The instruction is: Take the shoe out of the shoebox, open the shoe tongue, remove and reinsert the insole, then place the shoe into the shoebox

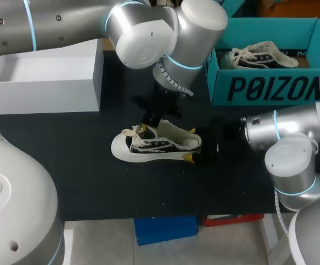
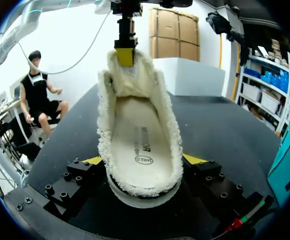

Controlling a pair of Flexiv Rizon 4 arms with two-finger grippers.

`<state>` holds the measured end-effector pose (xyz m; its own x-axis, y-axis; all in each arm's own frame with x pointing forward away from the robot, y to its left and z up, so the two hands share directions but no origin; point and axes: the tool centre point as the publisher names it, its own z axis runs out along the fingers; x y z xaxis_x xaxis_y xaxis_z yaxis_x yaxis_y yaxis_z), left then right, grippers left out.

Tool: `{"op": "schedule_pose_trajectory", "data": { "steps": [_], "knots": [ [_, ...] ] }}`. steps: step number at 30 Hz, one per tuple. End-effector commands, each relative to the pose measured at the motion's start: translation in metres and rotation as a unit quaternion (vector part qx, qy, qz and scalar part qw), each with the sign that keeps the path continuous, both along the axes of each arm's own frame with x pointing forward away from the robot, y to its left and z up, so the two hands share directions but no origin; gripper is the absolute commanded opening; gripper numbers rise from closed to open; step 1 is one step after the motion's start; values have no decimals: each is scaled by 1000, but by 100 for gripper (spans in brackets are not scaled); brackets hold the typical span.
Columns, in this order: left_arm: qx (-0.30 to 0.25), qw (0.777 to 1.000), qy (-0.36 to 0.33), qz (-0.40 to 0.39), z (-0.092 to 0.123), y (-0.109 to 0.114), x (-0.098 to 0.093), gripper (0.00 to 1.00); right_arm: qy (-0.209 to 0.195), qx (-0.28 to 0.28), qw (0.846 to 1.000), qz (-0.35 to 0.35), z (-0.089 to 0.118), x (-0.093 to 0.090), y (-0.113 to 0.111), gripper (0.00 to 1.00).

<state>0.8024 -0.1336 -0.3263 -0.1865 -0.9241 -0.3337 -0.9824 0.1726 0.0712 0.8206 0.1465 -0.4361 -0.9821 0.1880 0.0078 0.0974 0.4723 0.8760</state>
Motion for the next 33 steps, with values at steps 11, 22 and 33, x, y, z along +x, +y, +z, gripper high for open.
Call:
{"op": "schedule_pose_trajectory", "data": {
  "steps": [11,22,33],
  "knots": [
    [-22,999,-9,42,-10,47,-15,0,0,-1,1000,-2,-2,1,2,0],
    [-25,996,-11,79,-14,77,-16,0,0,-1,1000,-2,-2,1,2,0],
    [-31,995,6,94,-30,91,-20,100,0,-1,1000,-2,-2,1,2,0]
  ]
}}
